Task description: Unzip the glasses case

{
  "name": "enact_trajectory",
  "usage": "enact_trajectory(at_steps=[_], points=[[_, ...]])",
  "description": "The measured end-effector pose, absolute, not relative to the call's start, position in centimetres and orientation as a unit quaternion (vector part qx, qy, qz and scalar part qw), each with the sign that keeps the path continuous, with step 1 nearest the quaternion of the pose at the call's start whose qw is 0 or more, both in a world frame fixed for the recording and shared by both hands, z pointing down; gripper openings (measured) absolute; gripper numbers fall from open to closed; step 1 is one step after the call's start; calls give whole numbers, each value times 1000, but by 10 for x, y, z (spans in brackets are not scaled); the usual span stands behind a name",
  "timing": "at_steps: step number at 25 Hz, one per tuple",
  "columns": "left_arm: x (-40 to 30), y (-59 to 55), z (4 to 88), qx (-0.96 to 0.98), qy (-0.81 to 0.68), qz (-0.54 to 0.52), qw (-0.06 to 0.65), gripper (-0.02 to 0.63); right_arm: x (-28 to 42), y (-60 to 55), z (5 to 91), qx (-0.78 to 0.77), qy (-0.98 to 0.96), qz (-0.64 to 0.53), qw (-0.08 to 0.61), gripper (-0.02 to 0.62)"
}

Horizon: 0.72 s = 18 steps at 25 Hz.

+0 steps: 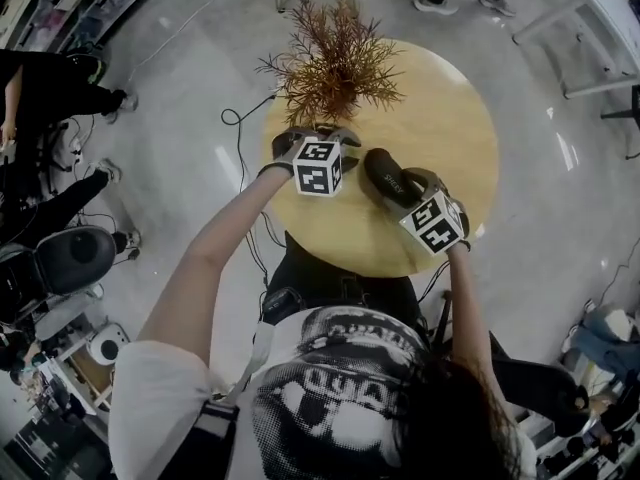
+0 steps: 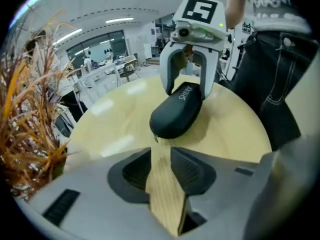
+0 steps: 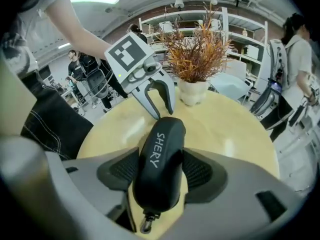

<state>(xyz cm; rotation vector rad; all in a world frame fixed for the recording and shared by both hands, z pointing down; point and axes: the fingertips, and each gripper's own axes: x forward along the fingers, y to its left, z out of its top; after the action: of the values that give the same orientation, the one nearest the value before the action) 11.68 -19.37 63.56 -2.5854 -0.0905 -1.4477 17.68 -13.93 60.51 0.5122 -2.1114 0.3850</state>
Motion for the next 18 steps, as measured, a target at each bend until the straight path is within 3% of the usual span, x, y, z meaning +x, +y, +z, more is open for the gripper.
enact_trajectory(at_steps=[12,18], points=[[128,-186,642,-871,-111,-468,95,100,174,-130,604,160,-855,132,475,273],[131,-181,643,-842,-185,-479,166,88,172,-130,604,156,-853,126,482,273]])
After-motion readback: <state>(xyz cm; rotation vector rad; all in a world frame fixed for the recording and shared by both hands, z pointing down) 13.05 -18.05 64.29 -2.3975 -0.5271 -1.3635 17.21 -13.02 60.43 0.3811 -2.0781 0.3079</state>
